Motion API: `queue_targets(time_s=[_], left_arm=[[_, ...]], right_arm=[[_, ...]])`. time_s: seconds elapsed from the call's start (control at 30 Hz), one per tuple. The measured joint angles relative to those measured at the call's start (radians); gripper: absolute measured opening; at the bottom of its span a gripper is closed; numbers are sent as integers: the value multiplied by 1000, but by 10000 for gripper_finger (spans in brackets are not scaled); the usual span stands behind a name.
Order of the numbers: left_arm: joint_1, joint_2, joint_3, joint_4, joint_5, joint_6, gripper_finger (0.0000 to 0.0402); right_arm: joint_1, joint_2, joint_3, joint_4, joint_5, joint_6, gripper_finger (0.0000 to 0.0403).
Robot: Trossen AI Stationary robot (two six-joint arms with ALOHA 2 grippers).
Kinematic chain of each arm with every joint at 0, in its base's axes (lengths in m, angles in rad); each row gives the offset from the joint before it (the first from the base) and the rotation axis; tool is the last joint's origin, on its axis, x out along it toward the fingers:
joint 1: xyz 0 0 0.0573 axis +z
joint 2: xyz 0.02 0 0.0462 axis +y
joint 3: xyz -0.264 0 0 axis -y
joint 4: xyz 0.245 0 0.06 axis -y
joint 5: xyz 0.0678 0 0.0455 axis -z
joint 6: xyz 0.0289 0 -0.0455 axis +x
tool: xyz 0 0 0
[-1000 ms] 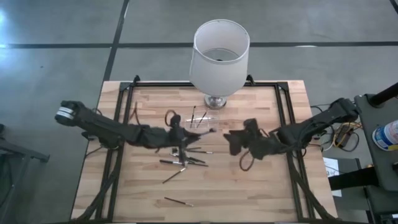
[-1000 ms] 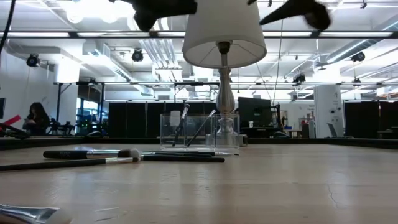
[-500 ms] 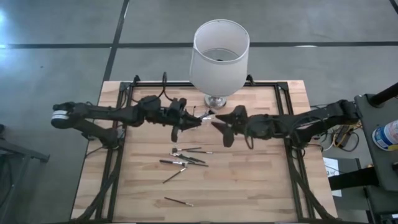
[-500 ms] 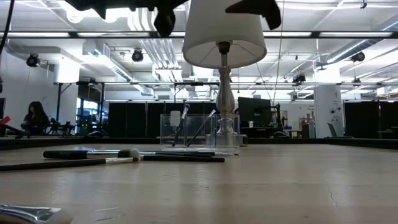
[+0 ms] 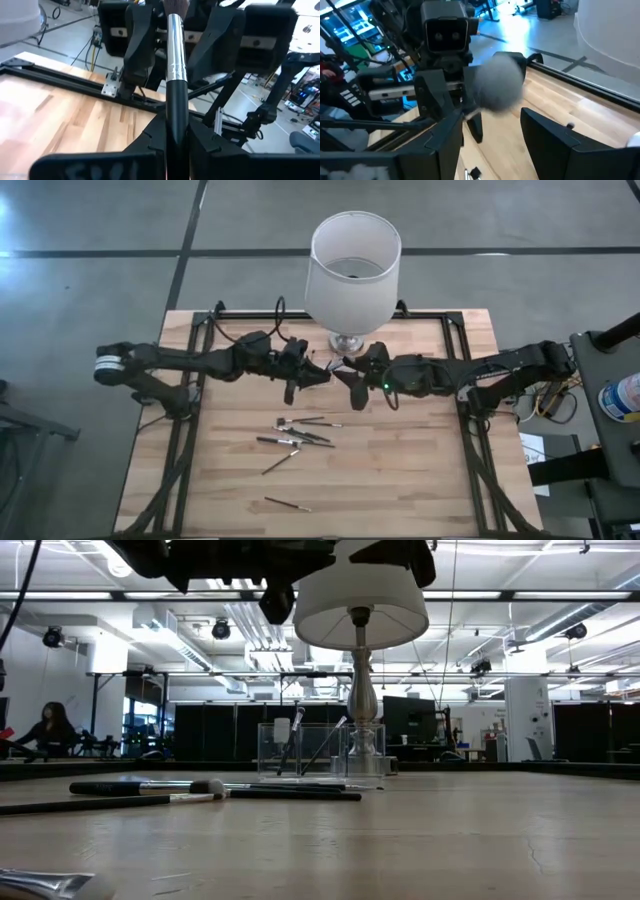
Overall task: Put items in baskets/containers
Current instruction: Put the powder brush into the transparent organizer
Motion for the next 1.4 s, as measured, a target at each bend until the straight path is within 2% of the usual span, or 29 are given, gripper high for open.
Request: queue_targets(time_s=[0.3, 0.5, 0.97, 1.4], left_arm=[[0, -1, -12, 52, -14, 3, 37], [-1, -2, -16, 60, -7, 5, 37], [9, -3, -26, 67, -27, 2, 37], [10, -3, -26, 73, -19, -10, 37]], right_arm=[[-15, -7, -30, 7, -14, 142, 194], [-19, -7, -43, 66, -14, 150, 194], [-3, -14, -44, 53, -161, 166, 194], [-27, -19, -44, 64, -92, 229, 194]])
